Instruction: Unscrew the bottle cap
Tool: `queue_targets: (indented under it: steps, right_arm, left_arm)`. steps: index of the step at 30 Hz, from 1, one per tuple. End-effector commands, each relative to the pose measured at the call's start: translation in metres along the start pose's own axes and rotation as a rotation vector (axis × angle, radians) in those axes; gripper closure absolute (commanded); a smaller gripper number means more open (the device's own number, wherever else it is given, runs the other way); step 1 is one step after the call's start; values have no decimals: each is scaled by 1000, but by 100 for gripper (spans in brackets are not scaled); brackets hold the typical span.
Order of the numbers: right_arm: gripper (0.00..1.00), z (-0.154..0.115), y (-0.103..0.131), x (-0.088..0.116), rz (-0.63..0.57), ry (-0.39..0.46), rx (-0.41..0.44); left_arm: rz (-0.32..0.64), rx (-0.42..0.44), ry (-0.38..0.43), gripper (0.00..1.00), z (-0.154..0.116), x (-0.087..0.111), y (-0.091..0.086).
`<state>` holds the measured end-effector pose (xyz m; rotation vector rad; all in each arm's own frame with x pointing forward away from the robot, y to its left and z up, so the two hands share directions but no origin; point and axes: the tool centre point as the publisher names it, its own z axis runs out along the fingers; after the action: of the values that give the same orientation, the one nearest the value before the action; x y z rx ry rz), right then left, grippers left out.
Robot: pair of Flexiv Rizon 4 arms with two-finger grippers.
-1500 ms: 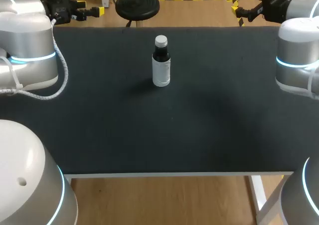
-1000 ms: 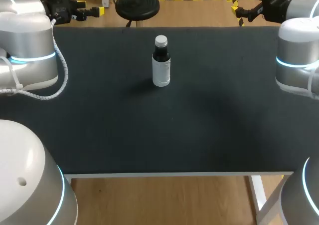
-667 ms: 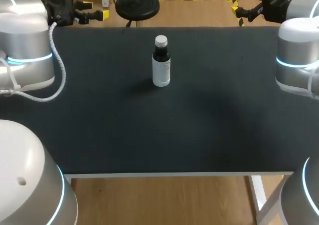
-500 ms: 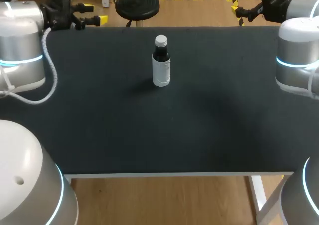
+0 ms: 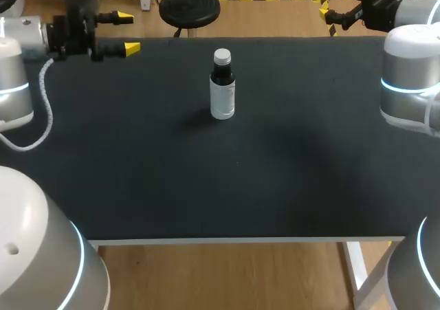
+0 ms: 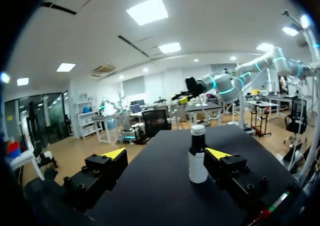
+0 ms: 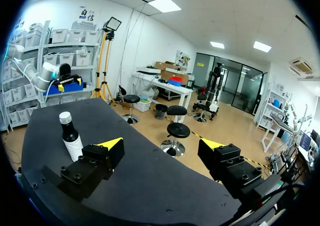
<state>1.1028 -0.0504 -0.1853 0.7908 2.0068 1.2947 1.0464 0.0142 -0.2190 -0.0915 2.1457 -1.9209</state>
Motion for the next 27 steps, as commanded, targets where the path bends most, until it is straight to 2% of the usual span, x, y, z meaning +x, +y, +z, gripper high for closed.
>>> queue_targets:
  steps: [1, 7, 18, 27]
  right_arm:
    - [0, 0, 0, -1, 0, 2, 0]
    - [0, 0, 0, -1, 0, 2, 0]
    - [0, 0, 0, -1, 0, 2, 0]
    - [0, 0, 0, -1, 0, 2, 0]
  left_arm:
    - [-8, 24, 121, 0, 4, -1, 6]
    - [-101, 25, 115, 0, 14, 6, 8]
    - [-145, -3, 184, 0, 42, 29, 16]
    - [-154, -41, 201, 0, 69, 38, 26]
